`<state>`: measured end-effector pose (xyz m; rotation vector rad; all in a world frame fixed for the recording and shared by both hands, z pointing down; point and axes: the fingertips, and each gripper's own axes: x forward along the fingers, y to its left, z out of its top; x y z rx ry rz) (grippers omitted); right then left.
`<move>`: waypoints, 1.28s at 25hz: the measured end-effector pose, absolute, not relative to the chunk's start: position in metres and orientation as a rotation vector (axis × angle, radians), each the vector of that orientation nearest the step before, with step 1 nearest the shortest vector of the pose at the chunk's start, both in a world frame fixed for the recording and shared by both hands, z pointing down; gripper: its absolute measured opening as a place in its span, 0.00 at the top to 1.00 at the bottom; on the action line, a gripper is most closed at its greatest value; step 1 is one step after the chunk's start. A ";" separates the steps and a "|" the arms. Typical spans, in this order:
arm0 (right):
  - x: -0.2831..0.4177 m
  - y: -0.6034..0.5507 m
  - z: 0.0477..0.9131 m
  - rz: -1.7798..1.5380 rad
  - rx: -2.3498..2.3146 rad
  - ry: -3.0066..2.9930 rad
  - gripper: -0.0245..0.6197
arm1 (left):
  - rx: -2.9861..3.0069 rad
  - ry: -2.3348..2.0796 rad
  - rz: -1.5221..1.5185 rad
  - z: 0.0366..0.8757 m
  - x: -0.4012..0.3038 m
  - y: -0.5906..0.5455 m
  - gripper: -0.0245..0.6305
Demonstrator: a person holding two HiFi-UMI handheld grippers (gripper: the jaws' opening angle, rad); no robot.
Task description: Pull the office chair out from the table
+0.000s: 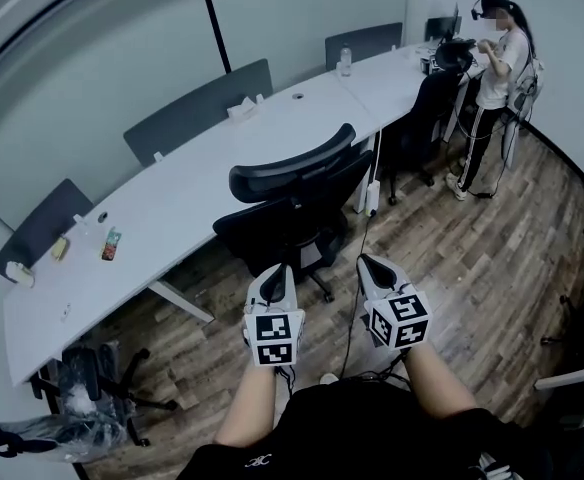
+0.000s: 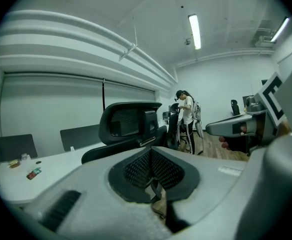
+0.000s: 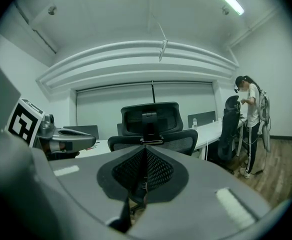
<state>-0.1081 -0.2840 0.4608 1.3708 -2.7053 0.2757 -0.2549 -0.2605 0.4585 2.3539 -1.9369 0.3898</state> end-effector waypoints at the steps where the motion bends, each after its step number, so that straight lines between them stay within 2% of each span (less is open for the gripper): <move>1: -0.110 -0.291 0.461 0.275 1.372 -2.702 0.95 | 2.353 -1.938 0.392 0.459 -0.258 -0.268 0.95; 18: -0.105 -0.399 0.469 0.261 1.379 -2.697 0.95 | 2.286 -2.089 0.586 0.482 -0.300 -0.339 0.94; 24: -0.098 -0.451 0.466 0.074 1.232 -2.673 0.95 | 2.281 -2.110 0.868 0.497 -0.308 -0.371 0.91; 29: -0.101 -0.494 0.466 -0.225 1.070 -2.599 0.89 | 2.261 -2.094 1.083 0.503 -0.320 -0.392 0.77; 32: -0.107 -0.516 0.465 -0.388 0.927 -2.565 0.78 | 2.225 -2.103 1.209 0.502 -0.336 -0.403 0.68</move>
